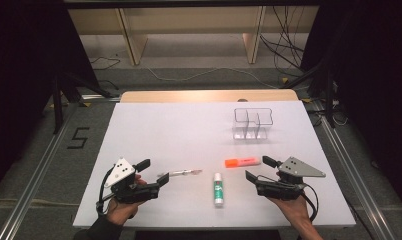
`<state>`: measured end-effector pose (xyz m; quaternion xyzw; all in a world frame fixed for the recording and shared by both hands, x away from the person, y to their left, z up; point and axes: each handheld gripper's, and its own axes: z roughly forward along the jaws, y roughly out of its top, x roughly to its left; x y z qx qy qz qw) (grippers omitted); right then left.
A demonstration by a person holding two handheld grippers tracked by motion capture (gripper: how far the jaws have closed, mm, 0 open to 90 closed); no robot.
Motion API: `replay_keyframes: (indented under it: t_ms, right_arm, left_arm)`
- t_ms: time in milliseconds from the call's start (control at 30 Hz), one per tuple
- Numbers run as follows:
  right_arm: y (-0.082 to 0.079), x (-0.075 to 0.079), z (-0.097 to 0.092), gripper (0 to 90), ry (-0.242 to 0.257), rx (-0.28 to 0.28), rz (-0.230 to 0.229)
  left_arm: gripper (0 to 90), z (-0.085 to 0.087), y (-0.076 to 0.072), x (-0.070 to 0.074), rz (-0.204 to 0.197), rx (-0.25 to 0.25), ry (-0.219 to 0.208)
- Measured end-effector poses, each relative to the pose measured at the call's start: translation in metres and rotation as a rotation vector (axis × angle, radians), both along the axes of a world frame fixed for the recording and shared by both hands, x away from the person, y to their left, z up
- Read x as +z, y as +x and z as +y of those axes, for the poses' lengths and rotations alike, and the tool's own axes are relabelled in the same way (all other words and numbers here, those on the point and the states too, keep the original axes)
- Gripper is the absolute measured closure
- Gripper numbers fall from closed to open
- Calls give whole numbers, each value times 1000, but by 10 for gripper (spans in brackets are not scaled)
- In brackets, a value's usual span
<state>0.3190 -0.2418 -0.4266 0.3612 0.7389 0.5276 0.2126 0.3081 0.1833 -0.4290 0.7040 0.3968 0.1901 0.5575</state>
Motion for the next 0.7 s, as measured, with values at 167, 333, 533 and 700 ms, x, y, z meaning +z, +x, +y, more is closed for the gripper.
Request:
replay_keyframes:
  t_ms: [167, 333, 533, 700]
  right_arm:
    - [0, 0, 0, 219, -3, -3, -6]
    - [0, 2, 0, 220, -8, -6, -14]
    - [1, 3, -1, 221, -10, -9, -21]
    - [2, 5, -2, 221, 2, -16, -21]
  left_arm:
    - [157, 0, 0, 0, -2, -1, 1]
    - [157, 0, 0, 0, -2, -2, 3]
    - [157, 0, 0, 0, -3, 0, 1]
    - [157, 0, 0, 0, -2, 1, -1]
